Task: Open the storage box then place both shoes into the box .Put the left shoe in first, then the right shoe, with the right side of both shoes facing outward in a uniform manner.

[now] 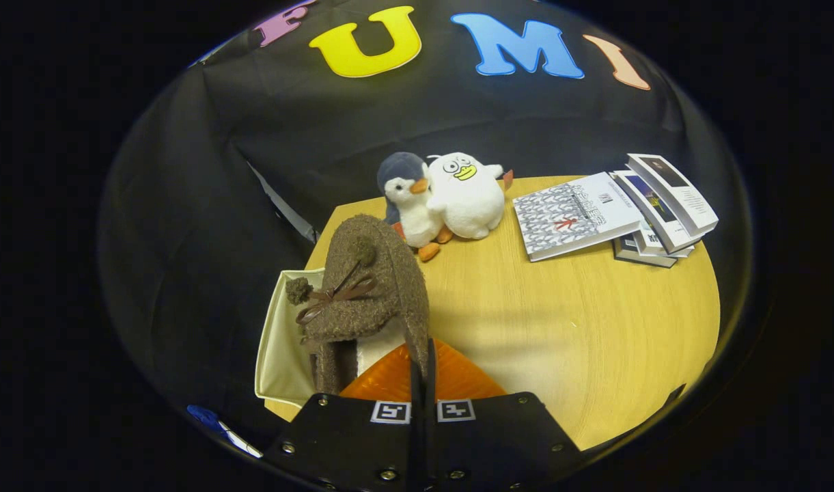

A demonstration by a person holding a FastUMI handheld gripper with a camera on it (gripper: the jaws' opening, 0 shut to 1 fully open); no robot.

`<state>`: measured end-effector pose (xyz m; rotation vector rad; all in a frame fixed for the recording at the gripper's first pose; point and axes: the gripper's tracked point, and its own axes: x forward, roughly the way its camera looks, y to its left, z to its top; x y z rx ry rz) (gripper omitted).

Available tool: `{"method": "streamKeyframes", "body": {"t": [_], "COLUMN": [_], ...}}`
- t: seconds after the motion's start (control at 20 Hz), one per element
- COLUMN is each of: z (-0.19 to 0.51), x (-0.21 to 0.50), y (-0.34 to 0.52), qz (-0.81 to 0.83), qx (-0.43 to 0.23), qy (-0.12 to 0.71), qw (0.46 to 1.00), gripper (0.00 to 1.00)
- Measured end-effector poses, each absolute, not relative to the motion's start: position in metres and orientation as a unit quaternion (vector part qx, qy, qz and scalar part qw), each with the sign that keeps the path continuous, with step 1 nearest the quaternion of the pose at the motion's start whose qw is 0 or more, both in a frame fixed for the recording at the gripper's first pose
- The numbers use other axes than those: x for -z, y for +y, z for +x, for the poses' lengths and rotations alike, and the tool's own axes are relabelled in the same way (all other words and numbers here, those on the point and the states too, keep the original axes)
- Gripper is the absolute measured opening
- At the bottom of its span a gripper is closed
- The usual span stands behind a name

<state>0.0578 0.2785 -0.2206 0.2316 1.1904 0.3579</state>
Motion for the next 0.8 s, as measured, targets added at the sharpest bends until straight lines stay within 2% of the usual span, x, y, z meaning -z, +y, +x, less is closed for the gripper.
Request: {"method": "streamKeyframes", "body": {"t": [0.8], "z": [0.061], "x": [0.224], "y": [0.375], "qz": [0.157], "qx": [-0.184], "qy": [0.538], "qw": [0.807], "gripper": [0.00]}}
